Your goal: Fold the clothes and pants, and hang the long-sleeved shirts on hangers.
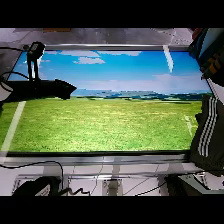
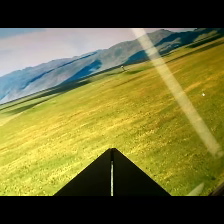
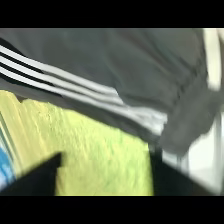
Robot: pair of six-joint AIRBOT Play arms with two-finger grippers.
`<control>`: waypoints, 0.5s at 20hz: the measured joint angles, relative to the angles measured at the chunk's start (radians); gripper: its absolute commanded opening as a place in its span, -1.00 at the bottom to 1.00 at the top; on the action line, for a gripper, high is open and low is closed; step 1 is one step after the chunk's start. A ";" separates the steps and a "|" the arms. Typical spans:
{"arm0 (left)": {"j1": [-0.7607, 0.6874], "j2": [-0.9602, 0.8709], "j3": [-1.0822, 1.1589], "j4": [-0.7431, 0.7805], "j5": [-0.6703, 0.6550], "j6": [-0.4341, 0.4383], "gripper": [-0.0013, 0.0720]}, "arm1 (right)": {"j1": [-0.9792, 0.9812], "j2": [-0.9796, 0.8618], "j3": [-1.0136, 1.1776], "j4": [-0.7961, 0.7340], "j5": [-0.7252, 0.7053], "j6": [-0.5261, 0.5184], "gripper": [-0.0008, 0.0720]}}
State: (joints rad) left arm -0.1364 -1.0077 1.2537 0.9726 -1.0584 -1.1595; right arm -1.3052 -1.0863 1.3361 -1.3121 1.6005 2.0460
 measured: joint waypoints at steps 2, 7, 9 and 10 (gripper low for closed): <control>0.000 0.000 0.000 0.000 0.000 0.000 -0.94 | 0.025 0.000 0.000 0.032 -0.050 -0.082 -0.91; 0.000 0.000 0.000 0.000 0.000 0.000 -0.94 | 0.241 0.000 0.000 0.242 -0.148 -0.400 -0.91; 0.000 0.000 0.000 0.020 0.000 0.000 -0.94 | 0.398 -0.001 0.000 0.305 -0.151 -0.516 -0.91; 0.000 0.000 0.000 0.047 0.001 0.000 -0.94 | 0.478 -0.001 0.000 0.322 -0.145 -0.554 -0.91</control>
State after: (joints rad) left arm -0.1364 -1.0077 1.2537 1.0199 -1.0576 -1.1595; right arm -0.8272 -1.0874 1.3361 -0.9897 1.4551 1.4921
